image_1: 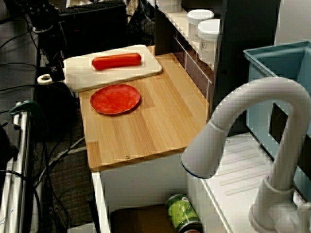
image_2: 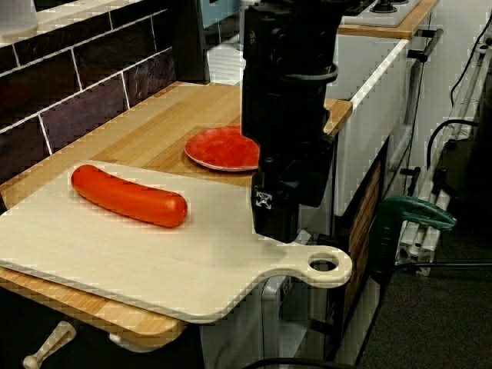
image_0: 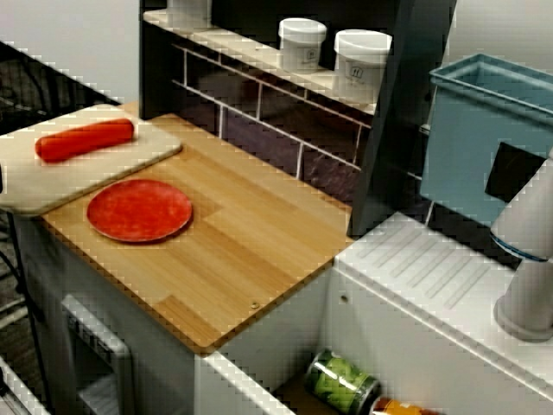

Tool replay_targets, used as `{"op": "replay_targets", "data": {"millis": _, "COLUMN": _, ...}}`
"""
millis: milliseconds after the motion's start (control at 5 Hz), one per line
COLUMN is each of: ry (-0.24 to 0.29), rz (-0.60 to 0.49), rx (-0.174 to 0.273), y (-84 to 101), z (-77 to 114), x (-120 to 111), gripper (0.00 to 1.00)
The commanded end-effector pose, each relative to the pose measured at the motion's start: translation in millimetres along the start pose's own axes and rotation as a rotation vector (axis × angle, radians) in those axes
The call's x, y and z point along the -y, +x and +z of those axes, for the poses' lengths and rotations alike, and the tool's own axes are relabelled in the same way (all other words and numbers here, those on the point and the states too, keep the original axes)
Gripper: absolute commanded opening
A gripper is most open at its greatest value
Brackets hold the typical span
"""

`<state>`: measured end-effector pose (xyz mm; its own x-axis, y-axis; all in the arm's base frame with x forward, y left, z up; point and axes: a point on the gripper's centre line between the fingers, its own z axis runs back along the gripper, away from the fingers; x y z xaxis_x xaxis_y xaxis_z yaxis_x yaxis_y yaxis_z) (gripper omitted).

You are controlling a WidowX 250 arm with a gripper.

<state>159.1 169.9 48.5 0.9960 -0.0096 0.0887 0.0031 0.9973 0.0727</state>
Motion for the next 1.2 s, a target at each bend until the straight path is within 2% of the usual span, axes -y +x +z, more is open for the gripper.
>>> {"op": "replay_targets", "data": {"millis": 0, "ry": -0.005, "rz": -0.026, "rx": 0.054, "y": 21.0, "z": 24.1, "x": 2, "gripper": 1.0}}
{"op": "replay_targets", "data": {"millis": 200, "ry": -0.013, "rz": -0.04, "rx": 0.079, "y": 41.4, "z": 27.4, "x": -1, "gripper": 1.0}}
{"op": "replay_targets", "data": {"millis": 600, "ry": 0.008, "rz": -0.007, "rx": 0.108, "y": 84.0, "z": 27.2, "x": -18, "gripper": 1.0}}
{"op": "replay_targets", "data": {"millis": 800, "ry": 0.007, "rz": 0.007, "rx": 0.111, "y": 95.4, "z": 28.9, "x": -27, "gripper": 1.0}}
{"op": "replay_targets", "data": {"millis": 1000, "ry": 0.009, "rz": -0.006, "rx": 0.13, "y": 109.9, "z": 27.3, "x": -27, "gripper": 1.0}}
